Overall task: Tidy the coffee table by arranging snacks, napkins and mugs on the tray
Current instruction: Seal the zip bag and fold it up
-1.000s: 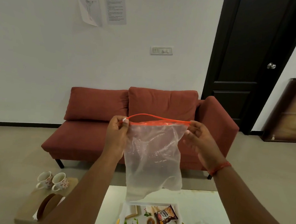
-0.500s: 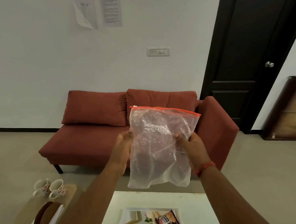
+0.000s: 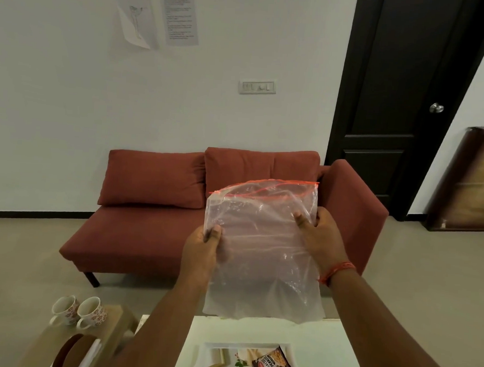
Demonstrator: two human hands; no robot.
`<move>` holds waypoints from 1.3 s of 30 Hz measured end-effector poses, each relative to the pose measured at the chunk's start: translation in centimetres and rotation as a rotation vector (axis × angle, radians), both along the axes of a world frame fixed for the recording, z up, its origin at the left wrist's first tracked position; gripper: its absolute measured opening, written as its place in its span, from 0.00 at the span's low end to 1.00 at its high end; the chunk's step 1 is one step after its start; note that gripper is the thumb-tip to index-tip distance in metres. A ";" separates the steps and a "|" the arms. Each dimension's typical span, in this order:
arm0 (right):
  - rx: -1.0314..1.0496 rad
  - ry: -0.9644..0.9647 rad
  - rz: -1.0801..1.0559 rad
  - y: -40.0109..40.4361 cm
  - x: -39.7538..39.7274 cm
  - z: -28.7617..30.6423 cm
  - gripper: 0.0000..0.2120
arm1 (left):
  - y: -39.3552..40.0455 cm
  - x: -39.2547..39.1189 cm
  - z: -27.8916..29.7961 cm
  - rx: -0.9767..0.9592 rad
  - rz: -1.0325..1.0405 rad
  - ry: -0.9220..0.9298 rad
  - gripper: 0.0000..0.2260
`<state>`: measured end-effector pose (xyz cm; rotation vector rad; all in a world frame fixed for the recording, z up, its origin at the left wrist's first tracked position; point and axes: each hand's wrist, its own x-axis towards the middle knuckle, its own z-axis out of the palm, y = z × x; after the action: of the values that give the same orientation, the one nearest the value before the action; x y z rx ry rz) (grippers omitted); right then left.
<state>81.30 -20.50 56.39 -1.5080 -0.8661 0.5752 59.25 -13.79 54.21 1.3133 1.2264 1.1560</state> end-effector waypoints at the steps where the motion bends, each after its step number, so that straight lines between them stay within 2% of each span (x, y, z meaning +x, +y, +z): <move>1: -0.006 0.037 0.043 -0.2 0.0 0.1 0.14 | -0.1 0.0 0.1 0.001 0.016 -0.027 0.11; 3: -0.026 0.168 0.172 -1.0 0.0 0.3 0.16 | -0.1 -0.2 0.4 0.015 0.056 -0.034 0.09; 5: -0.046 0.206 0.277 -1.6 0.2 0.1 0.26 | -0.3 -0.5 0.7 0.038 0.088 -0.030 0.09; 8: -0.027 0.179 0.320 -2.1 0.2 -0.8 0.34 | -0.5 -1.0 0.9 0.080 0.066 -0.079 0.22; 12: 0.036 0.110 0.269 -2.4 -0.2 -1.0 0.25 | -0.2 -1.1 0.2 0.132 -0.128 0.023 0.20; 14: 0.008 0.070 0.295 -2.7 -0.1 -0.8 0.25 | -0.5 -1.2 0.4 0.156 -0.200 0.120 0.23; 17: -0.109 -0.140 0.322 -2.8 0.2 -0.6 0.29 | -0.3 -1.5 0.7 0.189 -0.229 0.320 0.25; 19: -0.174 -0.300 0.265 -2.7 0.4 -0.4 0.26 | 0.2 -1.7 0.8 0.222 -0.217 0.442 0.19; 21: -0.193 -0.420 0.172 -2.4 0.6 -0.4 0.18 | 0.6 -2.0 0.6 0.301 -0.195 0.542 0.06; 24: -0.207 -0.569 0.123 -2.3 0.5 -0.3 0.03 | 1.0 -2.5 0.2 0.461 -0.117 0.671 0.06; 25: -0.212 -0.610 0.123 -2.2 0.5 -0.2 0.02 | 1.3 -2.7 0.0 0.493 -0.084 0.664 0.05; 27: -0.210 -0.603 0.133 -2.1 0.6 -0.2 0.09 | 1.7 -2.9 0.1 0.474 -0.060 0.610 0.06; 32: -0.218 -0.609 0.145 -2.1 1.4 -0.3 0.11 | 1.6 -2.8 0.4 0.314 -0.046 0.473 0.08; 34: -0.202 -0.560 0.146 -2.3 1.6 -0.6 0.12 | 1.4 -2.7 0.6 0.342 -0.011 0.434 0.07; 37: -0.170 -0.527 0.137 -2.2 1.6 -0.3 0.08 | 1.4 -2.4 1.1 0.434 -0.007 0.462 0.07; 39: -0.157 -0.571 0.183 -2.0 1.1 0.5 0.15 | 1.4 -2.1 1.7 0.507 -0.072 0.497 0.06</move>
<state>82.38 -22.49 56.89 -1.7820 -1.4358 0.3479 57.18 -12.38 55.88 2.1036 1.2556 1.1694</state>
